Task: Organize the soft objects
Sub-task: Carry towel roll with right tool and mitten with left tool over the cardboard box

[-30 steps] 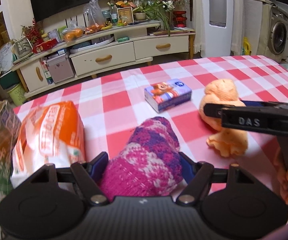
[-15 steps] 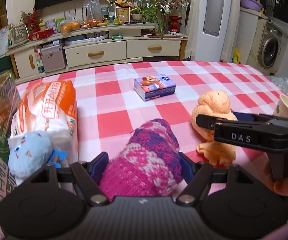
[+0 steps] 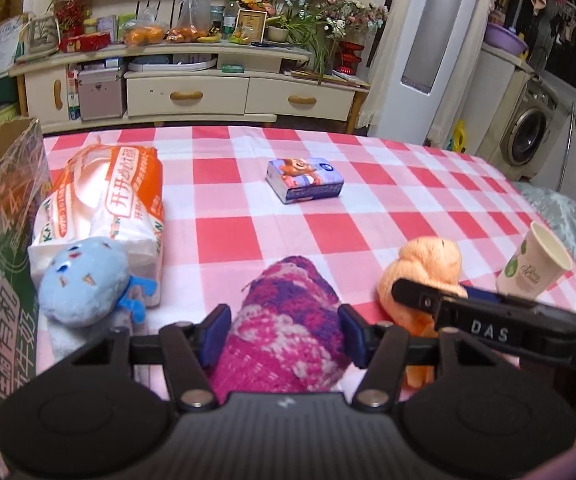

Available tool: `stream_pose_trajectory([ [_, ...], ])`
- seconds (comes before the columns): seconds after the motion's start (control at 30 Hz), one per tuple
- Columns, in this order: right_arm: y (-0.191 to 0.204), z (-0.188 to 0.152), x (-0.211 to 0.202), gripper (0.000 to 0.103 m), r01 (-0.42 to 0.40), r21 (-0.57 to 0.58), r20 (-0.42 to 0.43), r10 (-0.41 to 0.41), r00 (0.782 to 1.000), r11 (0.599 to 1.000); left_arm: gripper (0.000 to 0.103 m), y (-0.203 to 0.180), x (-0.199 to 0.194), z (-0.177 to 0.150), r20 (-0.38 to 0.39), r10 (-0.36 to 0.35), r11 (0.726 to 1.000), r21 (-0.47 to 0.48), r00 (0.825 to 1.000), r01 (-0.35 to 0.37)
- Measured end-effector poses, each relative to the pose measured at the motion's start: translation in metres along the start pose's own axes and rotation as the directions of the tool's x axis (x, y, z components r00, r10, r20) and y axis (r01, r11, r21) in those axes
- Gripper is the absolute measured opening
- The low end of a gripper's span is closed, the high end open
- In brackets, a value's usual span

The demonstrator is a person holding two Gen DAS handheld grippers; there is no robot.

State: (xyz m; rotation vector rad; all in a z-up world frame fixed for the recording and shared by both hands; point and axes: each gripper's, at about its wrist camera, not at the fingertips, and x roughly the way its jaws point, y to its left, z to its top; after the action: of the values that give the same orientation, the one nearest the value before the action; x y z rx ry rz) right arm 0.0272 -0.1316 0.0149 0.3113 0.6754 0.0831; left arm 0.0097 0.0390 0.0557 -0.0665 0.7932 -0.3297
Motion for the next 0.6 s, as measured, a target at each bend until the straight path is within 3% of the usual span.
stream_pose_trajectory([
  [0.3,0.012,-0.013,-0.014,0.087,0.026,-0.035,-0.004,-0.026,1.0,0.999,0.063,0.01,-0.003,-0.008,-0.027,-0.019,1.0,-0.002,0.999,0.019],
  [0.5,0.013,-0.015,-0.017,0.087,0.024,-0.047,-0.007,-0.024,1.0,0.999,0.084,0.011,-0.001,-0.018,-0.067,-0.039,0.999,0.012,0.997,0.04],
  [0.6,0.01,-0.014,-0.017,0.087,0.019,-0.04,-0.014,-0.02,1.0,0.999,0.089,0.008,0.003,-0.023,-0.093,-0.043,0.998,0.036,0.995,0.047],
])
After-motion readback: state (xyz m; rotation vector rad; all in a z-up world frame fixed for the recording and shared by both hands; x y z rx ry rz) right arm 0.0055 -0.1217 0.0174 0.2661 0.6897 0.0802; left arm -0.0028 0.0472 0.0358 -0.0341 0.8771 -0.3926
